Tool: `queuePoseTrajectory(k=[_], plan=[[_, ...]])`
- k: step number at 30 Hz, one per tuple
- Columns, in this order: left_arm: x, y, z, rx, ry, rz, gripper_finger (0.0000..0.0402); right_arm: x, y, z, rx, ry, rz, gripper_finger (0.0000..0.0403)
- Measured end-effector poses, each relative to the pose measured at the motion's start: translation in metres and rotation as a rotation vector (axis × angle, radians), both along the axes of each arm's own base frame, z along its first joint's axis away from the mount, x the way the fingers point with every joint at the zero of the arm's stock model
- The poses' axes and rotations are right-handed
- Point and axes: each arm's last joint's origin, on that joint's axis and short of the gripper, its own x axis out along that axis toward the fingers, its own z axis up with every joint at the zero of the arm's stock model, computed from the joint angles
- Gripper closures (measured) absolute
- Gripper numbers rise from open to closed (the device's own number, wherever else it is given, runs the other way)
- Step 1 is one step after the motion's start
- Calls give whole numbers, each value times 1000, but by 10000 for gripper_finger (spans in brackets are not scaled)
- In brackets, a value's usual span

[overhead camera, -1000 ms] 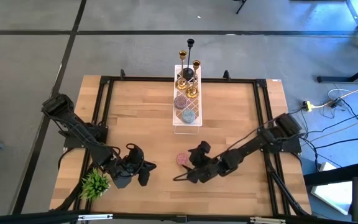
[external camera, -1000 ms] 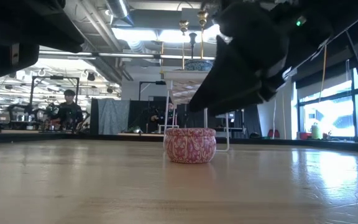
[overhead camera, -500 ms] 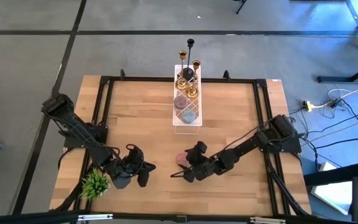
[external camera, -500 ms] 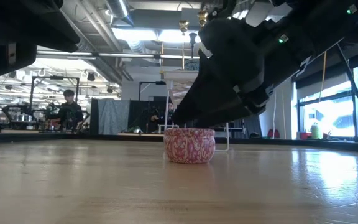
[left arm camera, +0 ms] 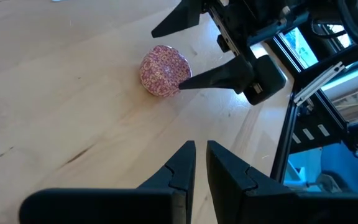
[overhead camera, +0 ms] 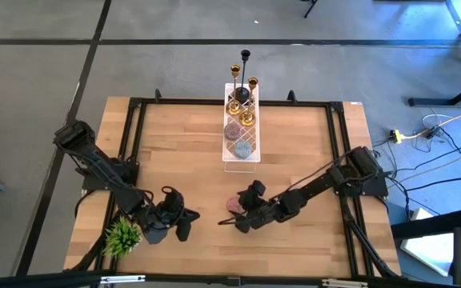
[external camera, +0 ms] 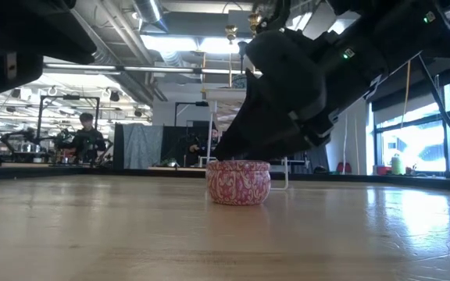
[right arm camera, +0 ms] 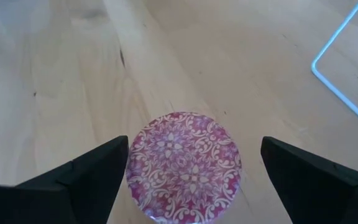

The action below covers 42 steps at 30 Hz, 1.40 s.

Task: Pick & Place candle stick holders
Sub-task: Put the pink scented candle on the shelf

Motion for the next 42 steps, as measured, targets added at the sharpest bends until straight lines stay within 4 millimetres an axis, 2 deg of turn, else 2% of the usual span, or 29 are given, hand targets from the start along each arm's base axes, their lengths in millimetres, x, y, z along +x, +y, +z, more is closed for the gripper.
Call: queuePoseTrajectory(k=[10,33,37,42], plan=[[-1,1,-1,13,8,4,368,5,3,-18,57,7,35,33],[-1,1,-1,16,13,5,368,5,-1,-19,52,20,2,35],[-1,1,-1,18,14,5,368,5,-1,-19,71,16,-14,53],[-1,1,-2,21,17,5,368,5,-1,-19,80,17,-8,102]])
